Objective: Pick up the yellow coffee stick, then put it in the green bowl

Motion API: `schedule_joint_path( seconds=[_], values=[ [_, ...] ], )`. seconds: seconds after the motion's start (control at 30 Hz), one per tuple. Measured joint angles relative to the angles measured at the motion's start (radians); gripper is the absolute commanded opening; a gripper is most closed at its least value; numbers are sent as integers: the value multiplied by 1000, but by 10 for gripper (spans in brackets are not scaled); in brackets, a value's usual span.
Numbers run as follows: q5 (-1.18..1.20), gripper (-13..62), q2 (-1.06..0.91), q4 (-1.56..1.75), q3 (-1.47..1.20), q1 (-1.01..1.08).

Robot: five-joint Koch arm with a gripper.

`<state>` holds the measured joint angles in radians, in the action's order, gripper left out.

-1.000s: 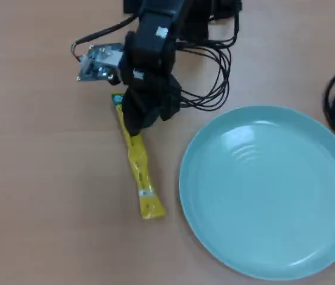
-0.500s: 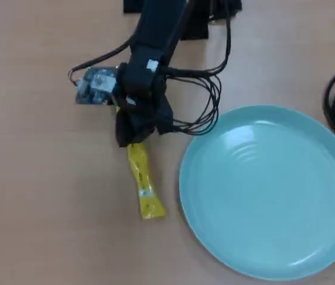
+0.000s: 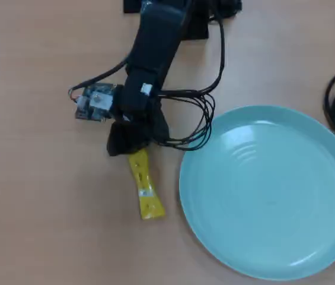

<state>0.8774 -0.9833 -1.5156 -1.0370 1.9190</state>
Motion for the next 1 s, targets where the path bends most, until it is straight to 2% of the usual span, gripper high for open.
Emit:
schedule_joint_path(
  seconds=[0.8,0.9,1.0],
  values=[
    [3,483,51,63,5,8],
    [40,398,51,64,5,8],
    [61,232,51,64,5,8]
  ],
)
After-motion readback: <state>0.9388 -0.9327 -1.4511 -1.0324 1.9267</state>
